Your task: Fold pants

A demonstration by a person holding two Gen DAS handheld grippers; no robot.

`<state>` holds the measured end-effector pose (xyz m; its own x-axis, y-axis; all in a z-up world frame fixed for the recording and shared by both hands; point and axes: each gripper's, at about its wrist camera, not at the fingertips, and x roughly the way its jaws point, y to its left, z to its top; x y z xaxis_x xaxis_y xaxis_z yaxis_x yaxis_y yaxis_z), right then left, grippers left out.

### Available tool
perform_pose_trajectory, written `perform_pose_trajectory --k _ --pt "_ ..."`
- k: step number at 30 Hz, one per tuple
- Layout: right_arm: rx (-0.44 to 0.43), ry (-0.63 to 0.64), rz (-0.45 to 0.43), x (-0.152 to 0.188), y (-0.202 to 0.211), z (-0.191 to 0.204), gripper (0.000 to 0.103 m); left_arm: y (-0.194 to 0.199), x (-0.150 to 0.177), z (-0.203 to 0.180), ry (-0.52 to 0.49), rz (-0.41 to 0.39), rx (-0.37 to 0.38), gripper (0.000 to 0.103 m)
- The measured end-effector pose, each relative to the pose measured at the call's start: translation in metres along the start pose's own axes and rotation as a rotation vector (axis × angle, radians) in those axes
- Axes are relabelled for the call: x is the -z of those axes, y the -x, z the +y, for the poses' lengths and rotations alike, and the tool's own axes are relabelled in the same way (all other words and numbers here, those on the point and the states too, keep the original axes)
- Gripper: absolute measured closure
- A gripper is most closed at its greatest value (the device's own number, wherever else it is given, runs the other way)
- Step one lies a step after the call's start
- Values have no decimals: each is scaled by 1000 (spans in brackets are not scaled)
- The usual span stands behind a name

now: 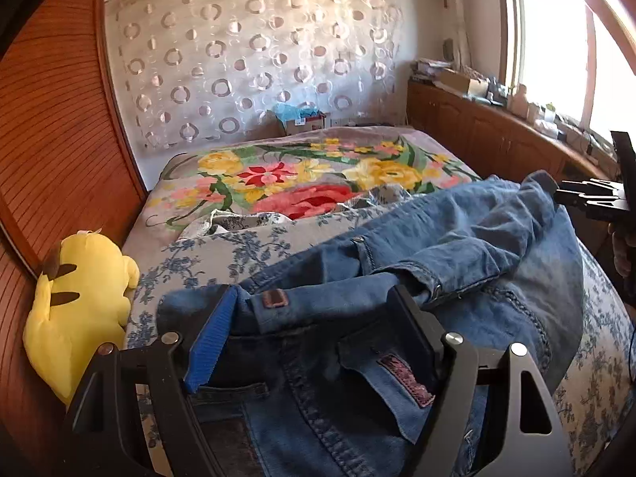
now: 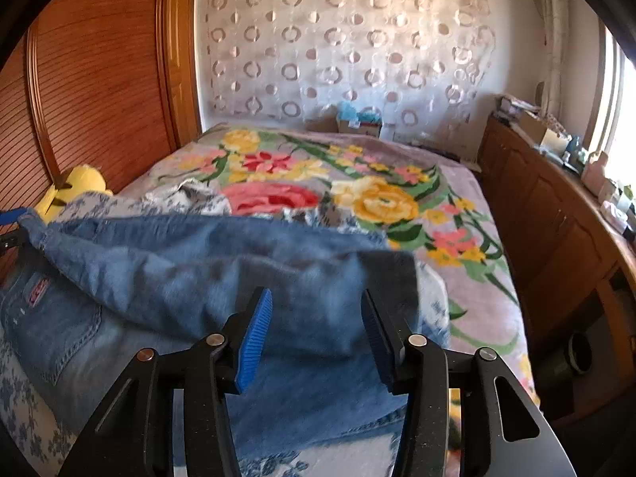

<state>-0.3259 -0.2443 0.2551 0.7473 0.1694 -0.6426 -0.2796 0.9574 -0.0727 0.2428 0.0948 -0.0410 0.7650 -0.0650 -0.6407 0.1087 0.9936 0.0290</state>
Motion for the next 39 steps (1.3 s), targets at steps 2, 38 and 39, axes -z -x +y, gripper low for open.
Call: perform_pose_trajectory --k 2,38,39 --pt "-6 10 15 3 -2 2 43 -1 -1 -3 -6 1 -4 25" --pt "-11 351 -2 -77 -75 41 103 16 -2 -5 -23 -24 3 25" --pt "-23 331 -4 -81 -76 40 103 16 -2 -4 -24 -23 5 25"
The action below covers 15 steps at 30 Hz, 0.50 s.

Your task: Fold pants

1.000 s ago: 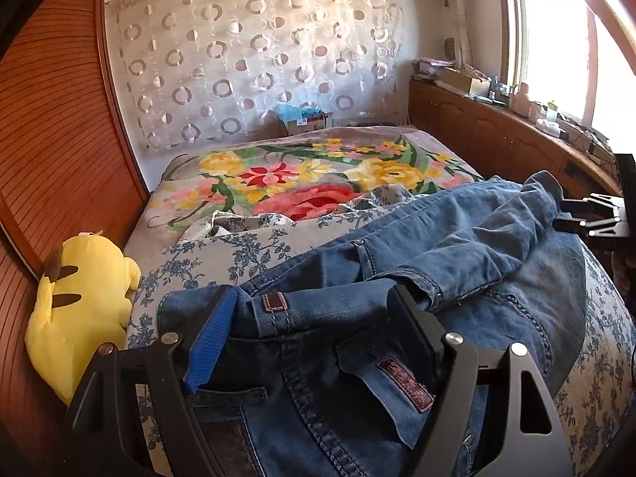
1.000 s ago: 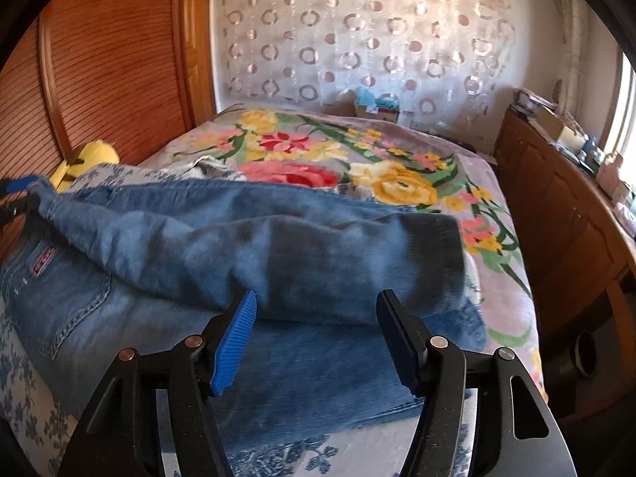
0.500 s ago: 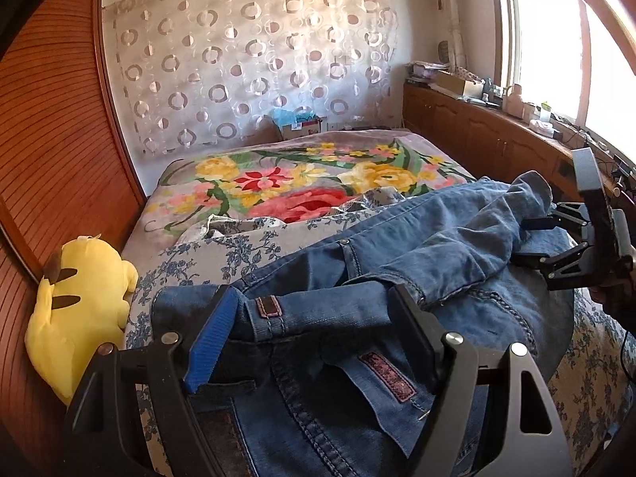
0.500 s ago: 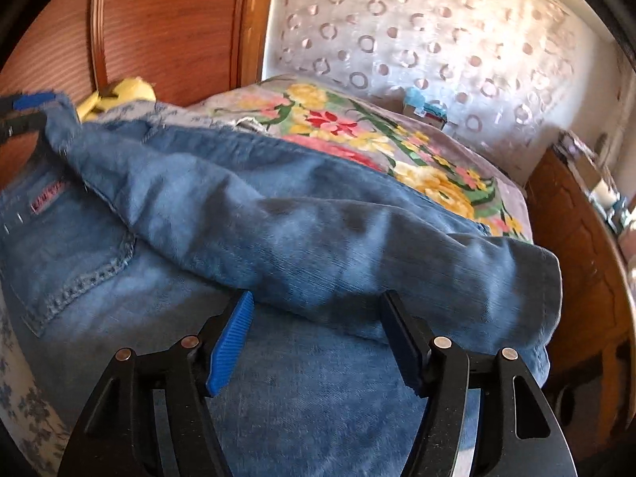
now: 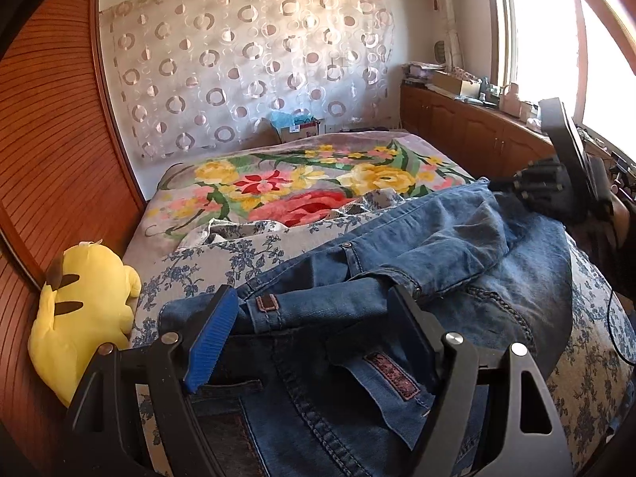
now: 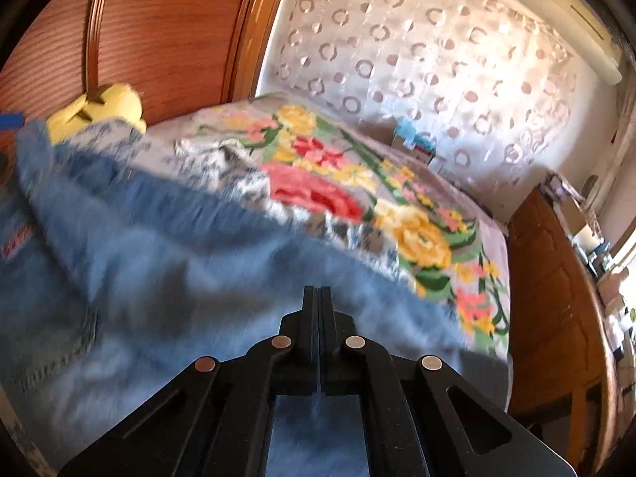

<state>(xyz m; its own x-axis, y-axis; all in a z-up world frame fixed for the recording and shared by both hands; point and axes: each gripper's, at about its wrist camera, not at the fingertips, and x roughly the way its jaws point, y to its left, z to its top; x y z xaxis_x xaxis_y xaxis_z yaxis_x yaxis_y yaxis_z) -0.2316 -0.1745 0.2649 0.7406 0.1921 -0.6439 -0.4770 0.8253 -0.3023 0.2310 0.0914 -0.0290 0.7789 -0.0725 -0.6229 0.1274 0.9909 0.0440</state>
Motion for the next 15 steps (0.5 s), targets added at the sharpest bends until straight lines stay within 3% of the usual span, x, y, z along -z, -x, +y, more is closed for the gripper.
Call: perform_pose_trajectory --k 4,10,12,14,15 --pt "-57 -41 -13 0 -3 -2 103 -5 2 -5 -41 19 21 25" --pt "-98 -81 -19 23 8 -14 98 -34 3 -19 -165 95 -23 24" --pt "-100 -90 -18 27 15 -16 92 -44 0 -17 -192 116 -42 24" --pt "-107 -97 -17 30 20 -16 69 -54 -5 -11 -197 132 -53 24" --pt "-118 -101 -15 31 25 -15 62 -59 -7 -9 -197 138 -56 24"
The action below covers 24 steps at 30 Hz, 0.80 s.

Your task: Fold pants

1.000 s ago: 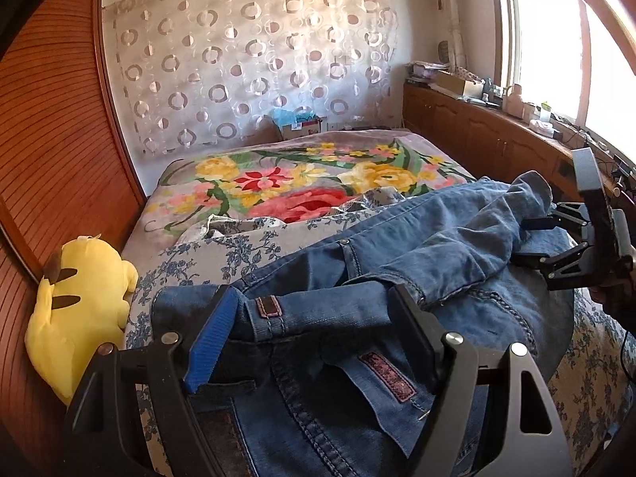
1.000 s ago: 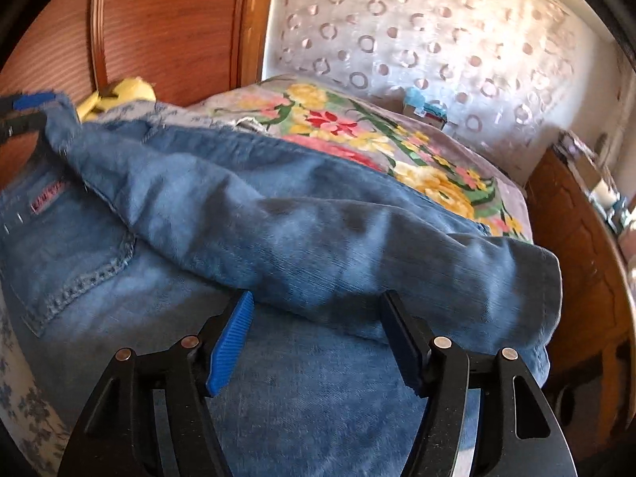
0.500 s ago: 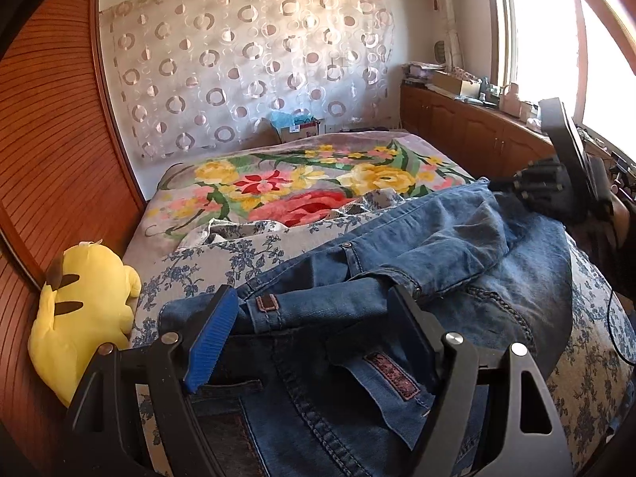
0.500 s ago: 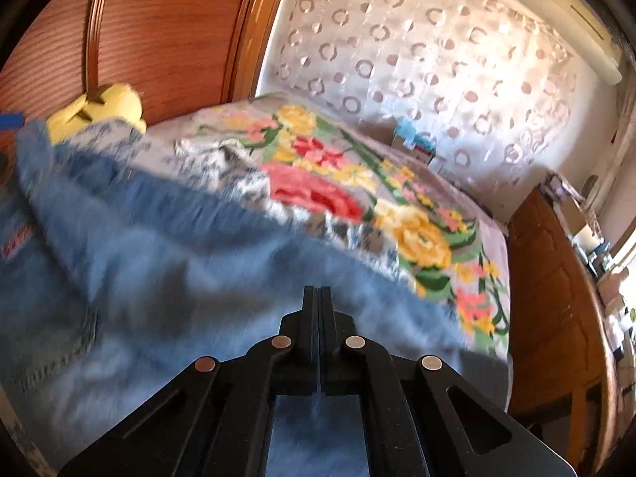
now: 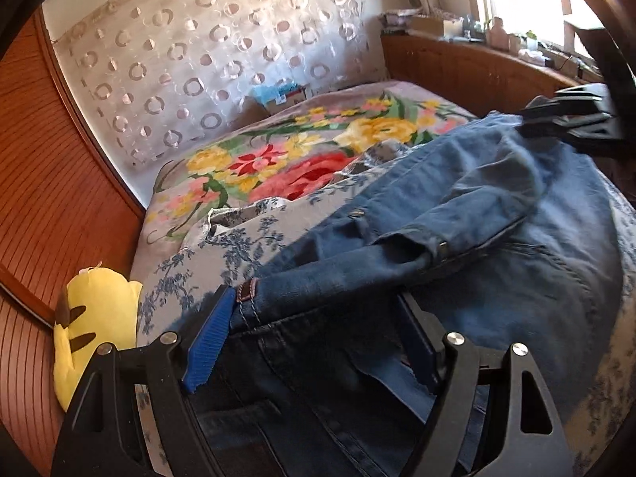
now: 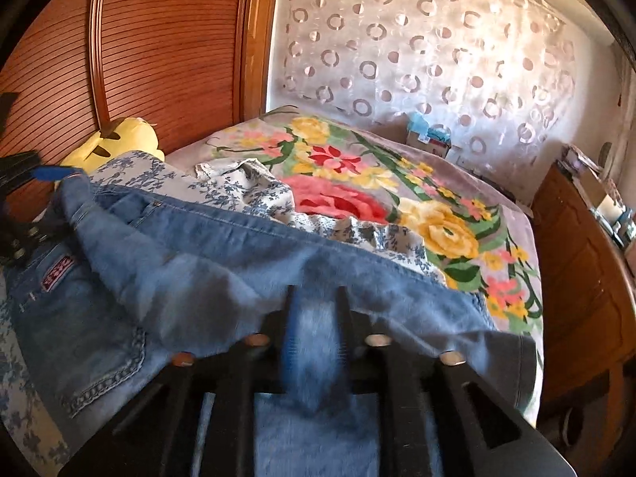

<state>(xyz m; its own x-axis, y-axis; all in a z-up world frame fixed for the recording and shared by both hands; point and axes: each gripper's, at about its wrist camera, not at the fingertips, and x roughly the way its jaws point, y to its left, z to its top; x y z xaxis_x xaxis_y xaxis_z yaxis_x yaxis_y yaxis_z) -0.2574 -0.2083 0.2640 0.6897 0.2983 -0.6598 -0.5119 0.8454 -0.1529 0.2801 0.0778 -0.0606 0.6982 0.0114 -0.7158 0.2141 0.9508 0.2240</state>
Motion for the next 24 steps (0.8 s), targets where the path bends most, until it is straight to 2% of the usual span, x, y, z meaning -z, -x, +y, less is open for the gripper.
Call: perform_pose_trajectory --k 1,5,10,16,18,19,20,24 --pt "-12 -1 2 1 2 2 55 -8 -3 6 8 13 -15 24" --pt "-58 35 21 7 4 14 54 -25 -8 21 63 38 -19 24" --pt "-97 101 77 13 -8 21 53 -30 -11 25 102 34 -10 24" --pt "-40 139 140 13 -33 20 53 -28 -7 29 125 28 -9 24" --pt "-23 136 139 8 -38 18 71 -28 -7 31 130 24 -7 24" --pt "-18 129 135 4 -39 15 87 -27 -6 32 133 22 -6 24" --pt "-16 122 123 -2 -40 15 96 -24 -5 33 139 17 -5 24" --pt "23 104 64 -26 -46 9 100 -13 -4 37 164 -14 11 24"
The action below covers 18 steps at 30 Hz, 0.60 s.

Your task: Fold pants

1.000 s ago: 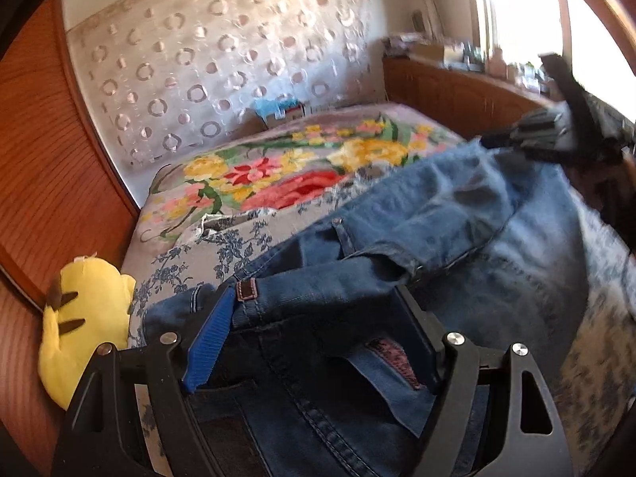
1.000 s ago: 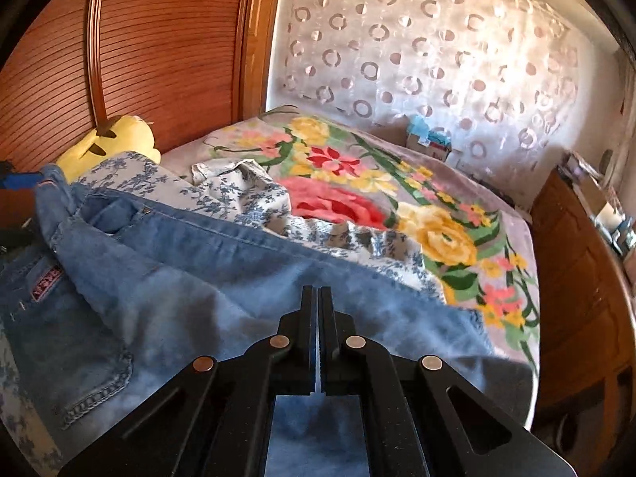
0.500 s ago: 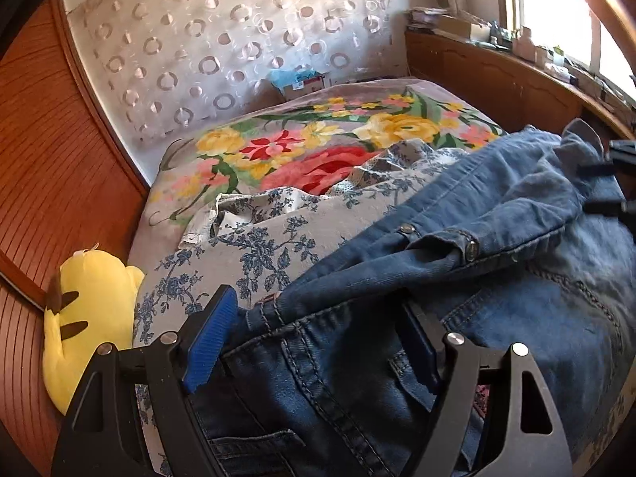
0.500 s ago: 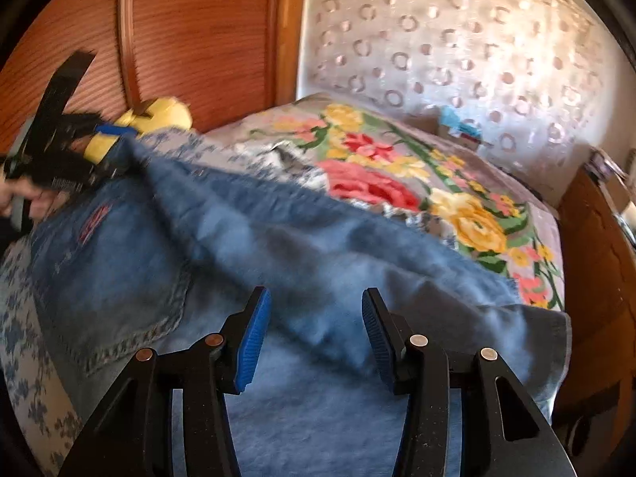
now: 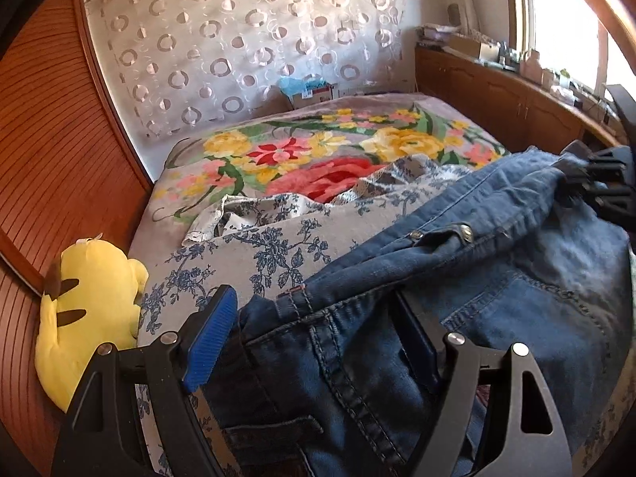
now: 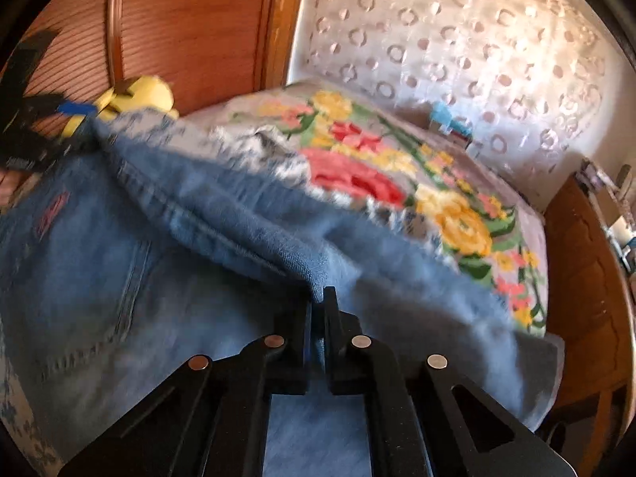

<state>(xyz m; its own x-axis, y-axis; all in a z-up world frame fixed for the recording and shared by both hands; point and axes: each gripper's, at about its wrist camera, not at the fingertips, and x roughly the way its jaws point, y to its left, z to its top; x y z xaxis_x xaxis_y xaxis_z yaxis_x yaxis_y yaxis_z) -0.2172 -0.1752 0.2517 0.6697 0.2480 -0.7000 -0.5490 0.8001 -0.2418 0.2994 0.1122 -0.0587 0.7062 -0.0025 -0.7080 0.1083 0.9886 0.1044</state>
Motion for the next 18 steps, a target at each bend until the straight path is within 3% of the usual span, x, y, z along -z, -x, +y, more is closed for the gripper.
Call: perform_pose_trajectory --k 4,8,10,12,14,18 --pt "40 -14 -21 -26 -16 1 100 14 -2 1 17 -36 27 24" --pt "32 -74 12 -39 -42 2 99 26 -5 -8 24 -62 76 22" --pt "-14 -135 6 -40 -45 -4 93 30 -7 -14 27 -81 105 22" --pt "-30 -180 -10 -38 -44 -14 84 32 -10 -19 33 -93 133 15" --pt "-27 -209 -35 -33 -37 -23 65 32 -14 -26 39 -105 166 14" --pt "-1 -271 -83 -8 -6 -41 61 25 -18 -43 57 -92 204 14"
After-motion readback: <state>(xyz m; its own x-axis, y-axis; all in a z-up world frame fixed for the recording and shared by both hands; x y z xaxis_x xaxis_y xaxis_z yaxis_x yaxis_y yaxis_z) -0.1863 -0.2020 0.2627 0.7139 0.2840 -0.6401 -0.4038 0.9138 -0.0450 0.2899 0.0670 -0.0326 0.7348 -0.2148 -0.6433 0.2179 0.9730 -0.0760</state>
